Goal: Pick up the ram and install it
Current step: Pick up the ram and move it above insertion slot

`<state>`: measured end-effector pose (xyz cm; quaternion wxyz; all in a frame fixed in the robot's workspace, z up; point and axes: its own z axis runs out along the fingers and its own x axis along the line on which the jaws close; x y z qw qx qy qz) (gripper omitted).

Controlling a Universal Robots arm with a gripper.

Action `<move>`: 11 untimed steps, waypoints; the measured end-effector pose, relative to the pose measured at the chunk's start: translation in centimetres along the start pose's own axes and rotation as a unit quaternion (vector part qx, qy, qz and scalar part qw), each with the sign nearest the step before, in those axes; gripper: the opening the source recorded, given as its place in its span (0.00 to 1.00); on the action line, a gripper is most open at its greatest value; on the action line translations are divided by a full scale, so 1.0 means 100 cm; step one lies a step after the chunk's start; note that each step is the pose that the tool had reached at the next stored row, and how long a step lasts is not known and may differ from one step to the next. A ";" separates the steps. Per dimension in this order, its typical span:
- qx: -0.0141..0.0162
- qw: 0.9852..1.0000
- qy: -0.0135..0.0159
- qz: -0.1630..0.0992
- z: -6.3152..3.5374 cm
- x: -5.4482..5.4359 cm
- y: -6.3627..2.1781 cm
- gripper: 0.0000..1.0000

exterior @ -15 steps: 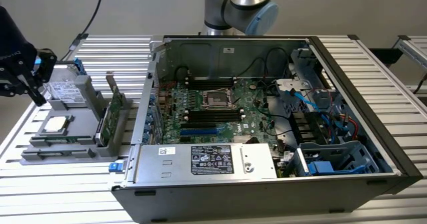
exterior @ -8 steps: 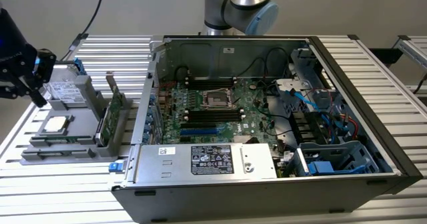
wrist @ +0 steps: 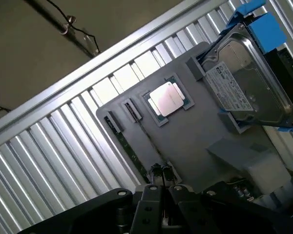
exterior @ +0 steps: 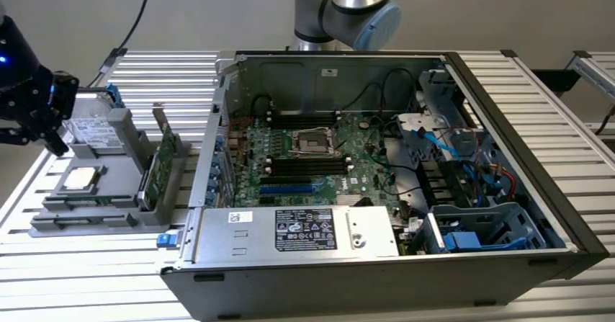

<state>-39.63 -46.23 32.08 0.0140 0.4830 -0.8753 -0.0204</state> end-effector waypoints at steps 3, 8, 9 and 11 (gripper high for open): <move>0.000 1.000 0.001 -0.028 0.0012 0.000 -0.0001 0.10; 0.000 0.997 0.004 -0.073 0.0032 0.000 -0.0002 0.10; 0.000 0.997 0.004 -0.083 0.0036 0.000 -0.0002 0.10; 0.000 0.995 0.005 -0.101 0.0043 0.000 -0.0002 0.10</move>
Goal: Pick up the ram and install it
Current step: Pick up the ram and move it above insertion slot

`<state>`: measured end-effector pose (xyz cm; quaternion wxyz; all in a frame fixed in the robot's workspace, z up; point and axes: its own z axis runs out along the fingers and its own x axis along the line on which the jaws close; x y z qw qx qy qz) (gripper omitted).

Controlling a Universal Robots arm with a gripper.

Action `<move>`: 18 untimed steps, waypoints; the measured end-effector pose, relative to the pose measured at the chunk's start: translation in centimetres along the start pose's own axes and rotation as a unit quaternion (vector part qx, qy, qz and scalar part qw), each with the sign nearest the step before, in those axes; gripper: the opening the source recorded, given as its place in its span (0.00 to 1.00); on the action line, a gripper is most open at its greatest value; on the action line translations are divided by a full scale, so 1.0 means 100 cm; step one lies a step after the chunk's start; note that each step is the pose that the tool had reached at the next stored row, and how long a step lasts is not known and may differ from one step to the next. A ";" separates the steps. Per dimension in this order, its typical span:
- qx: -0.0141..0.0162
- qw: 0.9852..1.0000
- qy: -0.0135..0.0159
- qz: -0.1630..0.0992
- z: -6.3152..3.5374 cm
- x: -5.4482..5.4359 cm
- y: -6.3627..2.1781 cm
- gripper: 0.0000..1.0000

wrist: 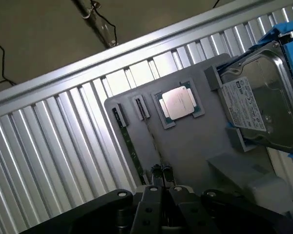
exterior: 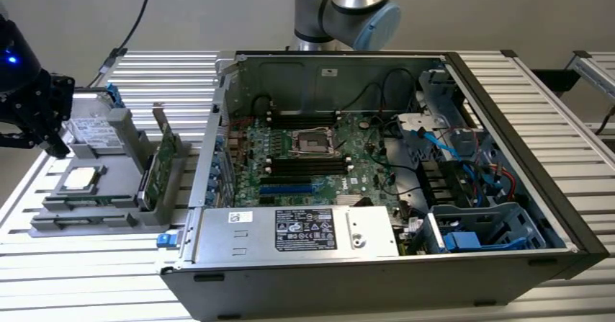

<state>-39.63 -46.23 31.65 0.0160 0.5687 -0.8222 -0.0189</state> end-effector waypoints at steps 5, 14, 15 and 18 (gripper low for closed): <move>0.000 0.999 0.002 -0.046 0.0019 0.000 -0.0001 0.10; 0.001 0.992 0.006 -0.127 0.0050 0.000 -0.0002 0.10; 0.001 0.991 0.007 -0.136 0.0052 0.000 -0.0003 0.10; 0.001 0.987 0.008 -0.163 0.0060 0.000 -0.0003 0.10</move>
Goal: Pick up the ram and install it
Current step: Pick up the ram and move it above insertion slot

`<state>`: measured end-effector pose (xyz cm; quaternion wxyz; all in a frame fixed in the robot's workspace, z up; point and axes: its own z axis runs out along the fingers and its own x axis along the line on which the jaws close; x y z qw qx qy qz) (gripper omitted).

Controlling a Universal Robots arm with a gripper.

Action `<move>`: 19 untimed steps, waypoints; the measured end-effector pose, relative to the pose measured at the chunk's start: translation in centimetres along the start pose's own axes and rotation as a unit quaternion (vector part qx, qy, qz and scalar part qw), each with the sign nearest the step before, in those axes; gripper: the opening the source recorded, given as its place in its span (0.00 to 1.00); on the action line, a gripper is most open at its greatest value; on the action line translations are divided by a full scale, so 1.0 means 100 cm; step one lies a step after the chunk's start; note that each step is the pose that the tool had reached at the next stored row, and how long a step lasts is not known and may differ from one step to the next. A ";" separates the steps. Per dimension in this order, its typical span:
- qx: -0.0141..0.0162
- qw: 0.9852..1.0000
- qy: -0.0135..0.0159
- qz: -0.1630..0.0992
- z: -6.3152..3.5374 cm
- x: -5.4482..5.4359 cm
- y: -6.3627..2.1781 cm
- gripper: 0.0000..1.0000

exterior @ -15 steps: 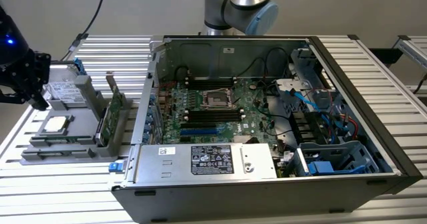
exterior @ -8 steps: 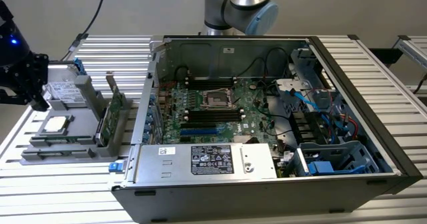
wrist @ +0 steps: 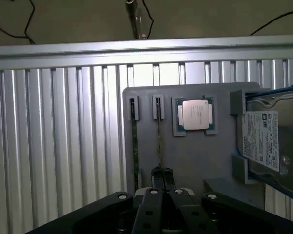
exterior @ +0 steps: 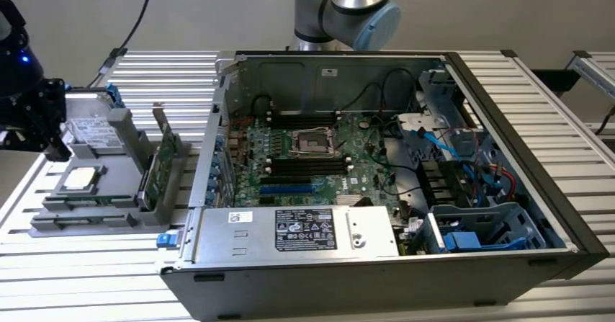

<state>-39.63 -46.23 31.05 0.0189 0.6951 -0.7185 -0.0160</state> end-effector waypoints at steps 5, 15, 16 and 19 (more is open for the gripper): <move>0.000 1.000 0.001 -0.021 0.0001 0.000 0.0001 0.12; 0.000 1.000 0.001 -0.021 0.0101 0.004 -0.0005 0.36; 0.000 1.000 0.001 -0.021 0.0119 0.005 -0.0006 0.36; 0.000 1.000 0.001 -0.021 0.0175 0.009 -0.0011 0.36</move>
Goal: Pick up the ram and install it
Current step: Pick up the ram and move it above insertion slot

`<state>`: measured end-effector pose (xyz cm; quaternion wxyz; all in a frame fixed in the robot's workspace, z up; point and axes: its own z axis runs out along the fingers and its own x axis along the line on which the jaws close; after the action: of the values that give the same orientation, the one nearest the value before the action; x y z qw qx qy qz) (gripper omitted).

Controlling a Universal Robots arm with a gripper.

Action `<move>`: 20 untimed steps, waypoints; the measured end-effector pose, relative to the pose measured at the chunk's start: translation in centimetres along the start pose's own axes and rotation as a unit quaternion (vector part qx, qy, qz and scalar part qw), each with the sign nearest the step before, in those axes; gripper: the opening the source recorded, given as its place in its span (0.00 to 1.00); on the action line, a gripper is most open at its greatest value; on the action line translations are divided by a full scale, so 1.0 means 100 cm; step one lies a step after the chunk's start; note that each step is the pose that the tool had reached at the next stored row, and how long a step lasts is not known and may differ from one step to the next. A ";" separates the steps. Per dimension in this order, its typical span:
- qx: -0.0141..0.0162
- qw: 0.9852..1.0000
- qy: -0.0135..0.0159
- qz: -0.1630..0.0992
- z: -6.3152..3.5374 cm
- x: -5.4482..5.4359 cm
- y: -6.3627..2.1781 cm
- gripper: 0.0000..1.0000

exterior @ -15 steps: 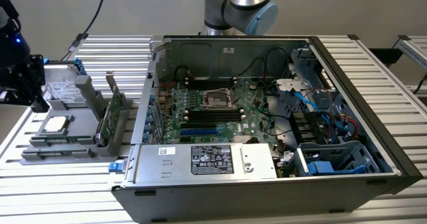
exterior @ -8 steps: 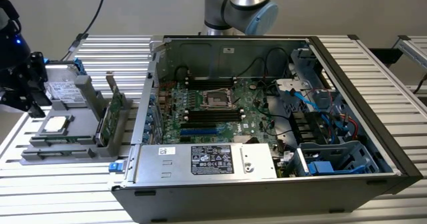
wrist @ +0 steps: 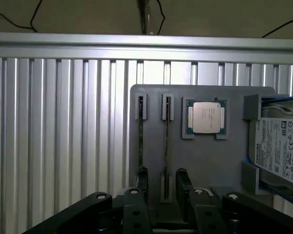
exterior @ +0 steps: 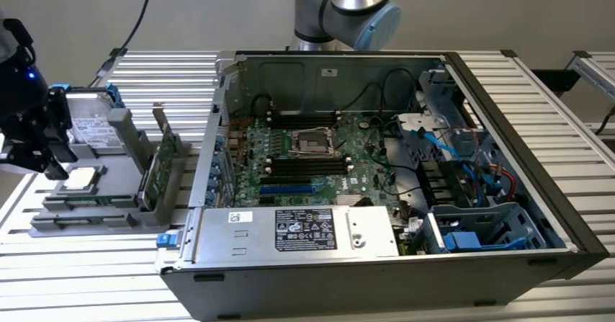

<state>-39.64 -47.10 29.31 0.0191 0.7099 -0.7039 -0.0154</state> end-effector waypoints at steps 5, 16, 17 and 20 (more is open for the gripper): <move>0.000 1.000 0.000 0.000 0.0091 0.005 -0.0004 0.36; 0.000 1.000 0.000 0.000 0.0289 0.013 -0.0012 0.36; 0.000 1.000 0.000 0.000 0.0308 0.013 -0.0013 0.36; 0.000 1.000 0.000 0.000 0.0362 0.014 -0.0020 0.36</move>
<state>-39.61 -48.50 25.69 0.0192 0.7100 -0.7038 -0.0154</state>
